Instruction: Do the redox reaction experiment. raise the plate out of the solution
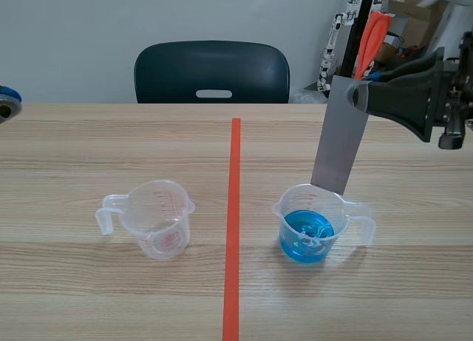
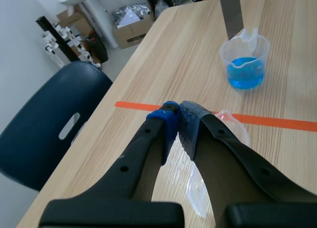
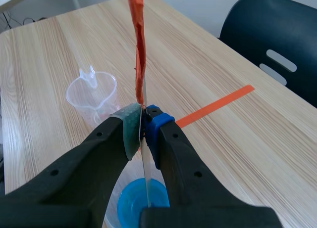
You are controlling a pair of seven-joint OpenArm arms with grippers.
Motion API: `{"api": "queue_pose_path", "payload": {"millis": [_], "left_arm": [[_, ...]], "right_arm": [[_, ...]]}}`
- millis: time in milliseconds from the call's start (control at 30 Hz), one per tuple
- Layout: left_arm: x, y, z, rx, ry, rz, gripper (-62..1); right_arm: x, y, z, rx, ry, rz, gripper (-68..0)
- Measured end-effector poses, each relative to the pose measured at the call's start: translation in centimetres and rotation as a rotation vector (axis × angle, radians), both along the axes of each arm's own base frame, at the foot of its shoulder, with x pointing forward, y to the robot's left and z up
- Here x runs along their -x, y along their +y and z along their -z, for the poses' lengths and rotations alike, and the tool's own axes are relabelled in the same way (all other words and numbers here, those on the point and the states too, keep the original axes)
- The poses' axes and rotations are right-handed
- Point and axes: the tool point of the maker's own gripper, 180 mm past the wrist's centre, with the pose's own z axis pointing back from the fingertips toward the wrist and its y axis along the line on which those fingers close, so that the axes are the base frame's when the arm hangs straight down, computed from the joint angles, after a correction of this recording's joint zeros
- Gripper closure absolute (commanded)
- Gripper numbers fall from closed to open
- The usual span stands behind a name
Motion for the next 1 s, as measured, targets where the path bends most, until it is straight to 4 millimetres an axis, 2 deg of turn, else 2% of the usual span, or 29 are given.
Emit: {"api": "queue_pose_path", "payload": {"millis": [167, 333, 567, 833, 1000], "left_arm": [[-0.5, -2.8, 0.0, -0.047, 0.002, 0.046, -1.6], [-1.3, -3.9, -0.5, -0.026, 0.009, 0.058, -1.6], [-3.1, -5.5, -0.2, -0.067, -0.009, 0.048, -1.6], [-3.8, -8.9, 0.5, -0.060, -0.005, 0.082, -1.6], [-3.4, -11.3, 0.9, -0.041, 0.010, 0.133, -1.7]], "right_arm": [[0.1, 0.2, -1.1, 0.025, -0.002, -0.011, -0.6], [-0.3, 0.1, -3.1, 0.002, -0.015, -0.002, -0.6], [-0.4, -0.2, -4.3, 0.037, 0.007, 0.002, -0.6], [0.3, 0.7, -6.1, 0.041, 0.012, -0.034, -0.6], [0.6, 0.9, -7.0, 0.075, -0.006, -0.048, -0.6]]}}
